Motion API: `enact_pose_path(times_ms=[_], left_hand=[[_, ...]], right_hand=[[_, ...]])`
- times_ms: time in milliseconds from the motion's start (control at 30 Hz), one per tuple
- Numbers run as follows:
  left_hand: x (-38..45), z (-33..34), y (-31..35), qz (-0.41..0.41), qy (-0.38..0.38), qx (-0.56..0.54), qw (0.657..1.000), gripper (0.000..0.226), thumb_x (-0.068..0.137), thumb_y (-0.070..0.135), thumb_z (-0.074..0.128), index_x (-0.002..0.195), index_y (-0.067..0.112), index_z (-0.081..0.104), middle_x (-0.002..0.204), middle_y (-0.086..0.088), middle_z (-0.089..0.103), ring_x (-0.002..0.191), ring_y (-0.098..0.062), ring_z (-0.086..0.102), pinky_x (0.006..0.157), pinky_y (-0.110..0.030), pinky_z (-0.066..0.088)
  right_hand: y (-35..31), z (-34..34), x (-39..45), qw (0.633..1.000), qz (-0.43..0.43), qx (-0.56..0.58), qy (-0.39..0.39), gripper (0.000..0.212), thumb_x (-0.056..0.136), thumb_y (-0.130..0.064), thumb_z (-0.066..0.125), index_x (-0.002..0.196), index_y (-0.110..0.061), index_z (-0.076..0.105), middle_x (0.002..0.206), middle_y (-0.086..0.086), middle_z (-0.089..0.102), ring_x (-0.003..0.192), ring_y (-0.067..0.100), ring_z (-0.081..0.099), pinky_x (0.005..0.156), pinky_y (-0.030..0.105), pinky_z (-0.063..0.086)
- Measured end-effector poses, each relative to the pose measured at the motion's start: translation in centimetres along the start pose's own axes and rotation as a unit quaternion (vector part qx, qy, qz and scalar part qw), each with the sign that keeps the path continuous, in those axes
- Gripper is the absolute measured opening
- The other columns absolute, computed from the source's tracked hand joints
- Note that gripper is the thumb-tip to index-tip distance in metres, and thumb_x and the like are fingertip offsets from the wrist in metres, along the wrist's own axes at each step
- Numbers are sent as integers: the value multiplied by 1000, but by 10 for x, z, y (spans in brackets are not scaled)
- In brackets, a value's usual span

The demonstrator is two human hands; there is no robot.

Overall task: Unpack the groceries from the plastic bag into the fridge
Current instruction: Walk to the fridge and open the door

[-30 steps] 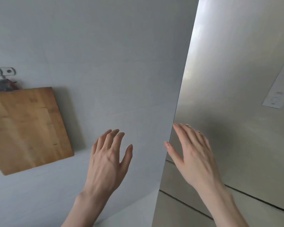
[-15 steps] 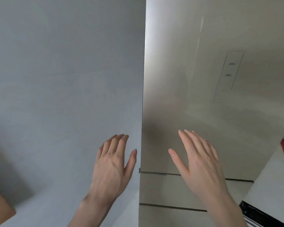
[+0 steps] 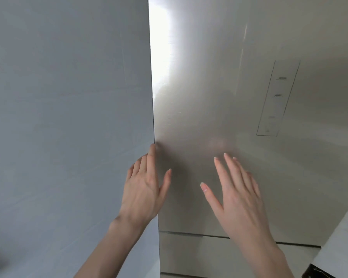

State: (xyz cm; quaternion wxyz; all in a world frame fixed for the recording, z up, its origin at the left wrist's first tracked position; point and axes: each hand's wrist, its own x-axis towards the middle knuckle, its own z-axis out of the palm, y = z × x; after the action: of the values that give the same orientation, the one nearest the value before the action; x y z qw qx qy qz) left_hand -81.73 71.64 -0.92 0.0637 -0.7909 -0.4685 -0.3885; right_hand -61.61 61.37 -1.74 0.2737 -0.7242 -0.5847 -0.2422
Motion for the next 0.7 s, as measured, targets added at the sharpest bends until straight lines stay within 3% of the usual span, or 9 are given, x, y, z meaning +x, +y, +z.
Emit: enact_pose_path(times_ms=[200, 367, 500, 600, 700], left_hand=[[20, 19, 2, -33, -2, -34, 999, 80, 104, 47, 47, 161, 2, 15, 139, -14, 53, 120, -35, 58, 98, -44, 51], [24, 22, 13, -64, -18, -160, 985, 89, 103, 51, 50, 163, 12, -3, 170, -6, 19, 149, -25, 36, 108, -33, 42], [25, 24, 18, -87, -9, -227, 970, 96, 98, 53, 59, 163, 19, -2, 170, 3, 14, 147, -11, 30, 104, -21, 35], [23, 24, 19, -86, -18, -233, 968, 100, 96, 48, 63, 163, 18, -4, 166, 4, 16, 141, -6, 27, 101, -20, 34], [20, 22, 16, -81, -36, -228, 970, 99, 98, 48, 60, 163, 18, -8, 166, 5, 14, 144, -13, 30, 106, -27, 38]], right_hand=[[9, 11, 15, 999, -22, -25, 3, 73, 100, -60, 36, 163, -25, 23, 174, 2, 3, 160, 28, 9, 120, 52, 32], [13, 19, 25, 998, -10, -61, -3, 78, 98, -60, 39, 165, -28, 13, 174, 4, -3, 160, 31, 1, 120, 58, 29], [10, 24, 25, 997, -3, -77, -10, 83, 97, -60, 39, 165, -25, 9, 173, 7, -6, 159, 35, 0, 120, 59, 29], [7, 24, 24, 997, 3, -79, -16, 84, 97, -61, 38, 165, -24, 7, 173, 9, -8, 159, 36, -1, 121, 58, 28], [3, 22, 24, 997, 5, -76, -23, 84, 97, -62, 36, 165, -23, 5, 173, 10, -10, 159, 37, -3, 122, 56, 28]])
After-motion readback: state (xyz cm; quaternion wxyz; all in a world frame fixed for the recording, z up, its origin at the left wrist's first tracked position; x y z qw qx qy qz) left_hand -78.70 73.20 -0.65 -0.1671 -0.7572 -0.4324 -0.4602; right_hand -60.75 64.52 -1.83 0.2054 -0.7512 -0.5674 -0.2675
